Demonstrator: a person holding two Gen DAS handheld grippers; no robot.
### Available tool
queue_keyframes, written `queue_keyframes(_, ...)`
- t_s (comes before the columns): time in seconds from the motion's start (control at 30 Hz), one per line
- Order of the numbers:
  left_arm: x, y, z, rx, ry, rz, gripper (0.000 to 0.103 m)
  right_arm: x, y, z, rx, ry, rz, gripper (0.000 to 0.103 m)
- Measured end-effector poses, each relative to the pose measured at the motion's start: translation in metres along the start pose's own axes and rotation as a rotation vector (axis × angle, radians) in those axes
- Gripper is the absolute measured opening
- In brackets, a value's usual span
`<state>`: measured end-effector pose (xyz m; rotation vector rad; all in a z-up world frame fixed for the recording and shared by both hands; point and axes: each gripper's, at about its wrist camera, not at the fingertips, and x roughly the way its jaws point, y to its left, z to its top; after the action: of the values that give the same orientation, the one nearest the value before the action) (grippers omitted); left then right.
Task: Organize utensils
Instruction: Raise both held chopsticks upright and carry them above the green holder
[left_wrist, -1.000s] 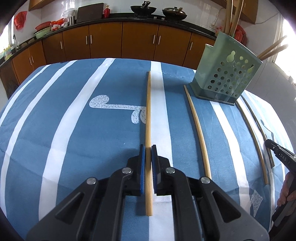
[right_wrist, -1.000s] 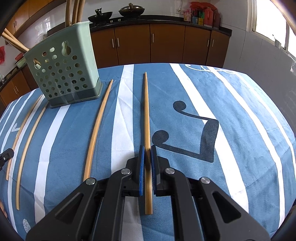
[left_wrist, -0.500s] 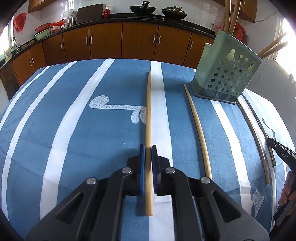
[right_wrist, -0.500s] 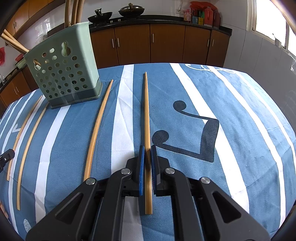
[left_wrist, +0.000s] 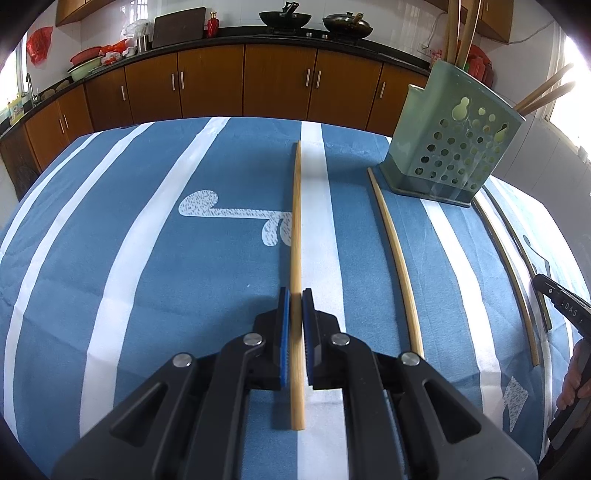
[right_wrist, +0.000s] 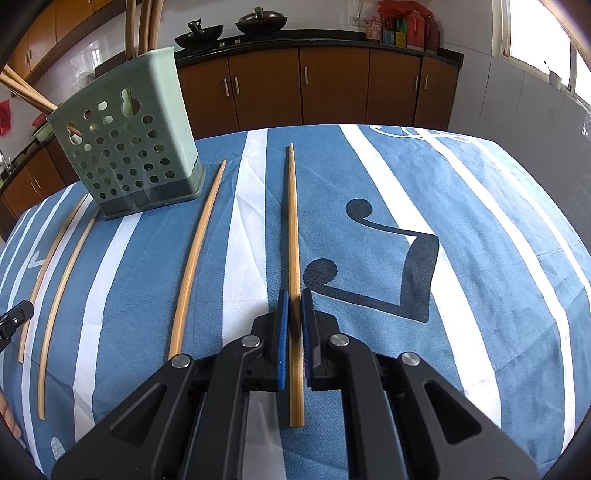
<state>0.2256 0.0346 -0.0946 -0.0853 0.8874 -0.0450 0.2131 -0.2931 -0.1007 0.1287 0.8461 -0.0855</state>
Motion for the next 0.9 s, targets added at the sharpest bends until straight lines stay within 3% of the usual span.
queue_keyframes(0.4,-0.001,-0.007,-0.003,0.051,0.001,0.038,0.010,-0.003,-0.003,-0.003,0.005,0.002,0.019,0.008)
queue_keyframes(0.8,-0.003,-0.008,-0.005,0.064,0.010,0.035,0.008,-0.010,-0.005,-0.010,0.018,0.000,0.054,0.008)
queue_keyframes(0.9,-0.008,-0.005,-0.002,0.040,0.015,0.008,0.008,-0.022,-0.011,-0.008,0.046,-0.038,0.080,0.007)
